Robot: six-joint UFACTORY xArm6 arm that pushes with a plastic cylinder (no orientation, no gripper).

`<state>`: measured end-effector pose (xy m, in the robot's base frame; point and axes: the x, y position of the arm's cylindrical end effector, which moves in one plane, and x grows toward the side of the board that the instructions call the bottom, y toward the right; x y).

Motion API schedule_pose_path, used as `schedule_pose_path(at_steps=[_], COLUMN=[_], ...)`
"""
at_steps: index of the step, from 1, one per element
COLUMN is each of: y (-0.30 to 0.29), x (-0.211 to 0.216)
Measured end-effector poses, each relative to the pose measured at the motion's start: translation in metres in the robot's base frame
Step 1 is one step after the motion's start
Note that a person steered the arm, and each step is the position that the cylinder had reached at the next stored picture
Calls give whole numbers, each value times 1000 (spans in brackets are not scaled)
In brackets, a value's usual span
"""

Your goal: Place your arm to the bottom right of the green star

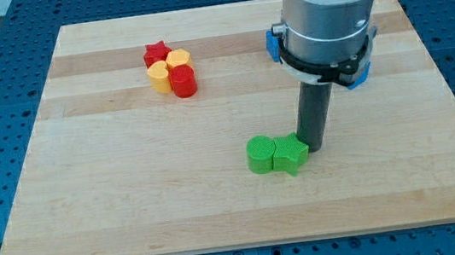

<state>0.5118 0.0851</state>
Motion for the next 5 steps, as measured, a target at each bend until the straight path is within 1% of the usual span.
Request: schedule_pose_path(at_steps=[1,2,3,4,5], y=[0,14,63,106,76], x=[0,-10,-7,45,77])
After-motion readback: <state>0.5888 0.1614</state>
